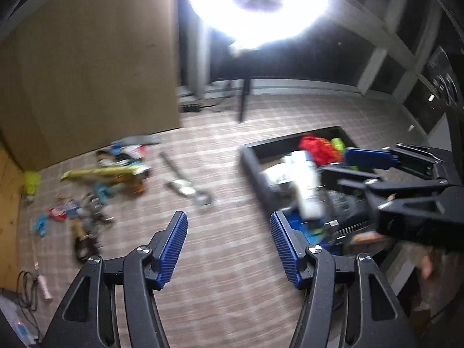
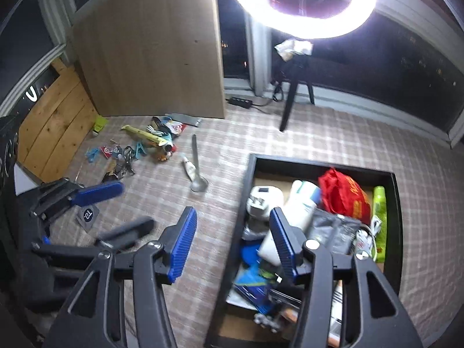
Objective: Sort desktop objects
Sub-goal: 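Move both tools back over the pile of items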
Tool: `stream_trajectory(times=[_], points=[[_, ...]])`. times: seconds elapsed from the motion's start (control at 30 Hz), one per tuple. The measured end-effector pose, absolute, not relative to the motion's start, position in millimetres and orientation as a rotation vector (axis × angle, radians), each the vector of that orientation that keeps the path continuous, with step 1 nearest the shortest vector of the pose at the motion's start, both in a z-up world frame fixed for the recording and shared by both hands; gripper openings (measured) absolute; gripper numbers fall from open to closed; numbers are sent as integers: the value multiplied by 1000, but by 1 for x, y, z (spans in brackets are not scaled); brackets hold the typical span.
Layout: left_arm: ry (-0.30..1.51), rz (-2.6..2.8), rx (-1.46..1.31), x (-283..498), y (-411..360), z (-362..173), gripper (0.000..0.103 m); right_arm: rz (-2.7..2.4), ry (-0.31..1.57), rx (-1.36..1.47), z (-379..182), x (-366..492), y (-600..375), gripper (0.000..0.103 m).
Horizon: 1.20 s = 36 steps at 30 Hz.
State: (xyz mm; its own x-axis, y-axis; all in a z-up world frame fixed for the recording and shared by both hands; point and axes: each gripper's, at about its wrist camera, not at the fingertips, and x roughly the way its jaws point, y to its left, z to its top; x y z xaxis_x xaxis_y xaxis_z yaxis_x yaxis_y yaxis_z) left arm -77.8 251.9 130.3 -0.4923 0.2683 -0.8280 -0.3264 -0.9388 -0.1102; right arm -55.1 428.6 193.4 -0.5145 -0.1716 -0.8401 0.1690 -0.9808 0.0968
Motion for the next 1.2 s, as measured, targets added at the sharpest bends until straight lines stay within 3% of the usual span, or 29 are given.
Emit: stream_trajectory(times=[0.33, 0.5, 0.67, 0.77, 0.93, 1.2], points=[[-146, 2623, -1517, -114, 57, 103, 57, -2493, -46, 1490, 160, -92, 366, 52], [-266, 2616, -1594, -125, 0, 81, 56, -2452, -12, 1578, 129, -122, 343, 52], [-274, 2549, -1652, -140, -7, 47, 53, -2363, -26, 1631, 107, -143, 324, 51], [-255, 2492, -1712, -146, -2, 19, 47, -2312, -11, 1615, 100, -151, 307, 48], [-204, 2428, -1774, -148, 7, -17, 38, -2200, -12, 1601, 86, -167, 263, 36], [-122, 2390, -1770, -155, 19, -32, 34, -2089, -49, 1654, 55, -212, 191, 33]])
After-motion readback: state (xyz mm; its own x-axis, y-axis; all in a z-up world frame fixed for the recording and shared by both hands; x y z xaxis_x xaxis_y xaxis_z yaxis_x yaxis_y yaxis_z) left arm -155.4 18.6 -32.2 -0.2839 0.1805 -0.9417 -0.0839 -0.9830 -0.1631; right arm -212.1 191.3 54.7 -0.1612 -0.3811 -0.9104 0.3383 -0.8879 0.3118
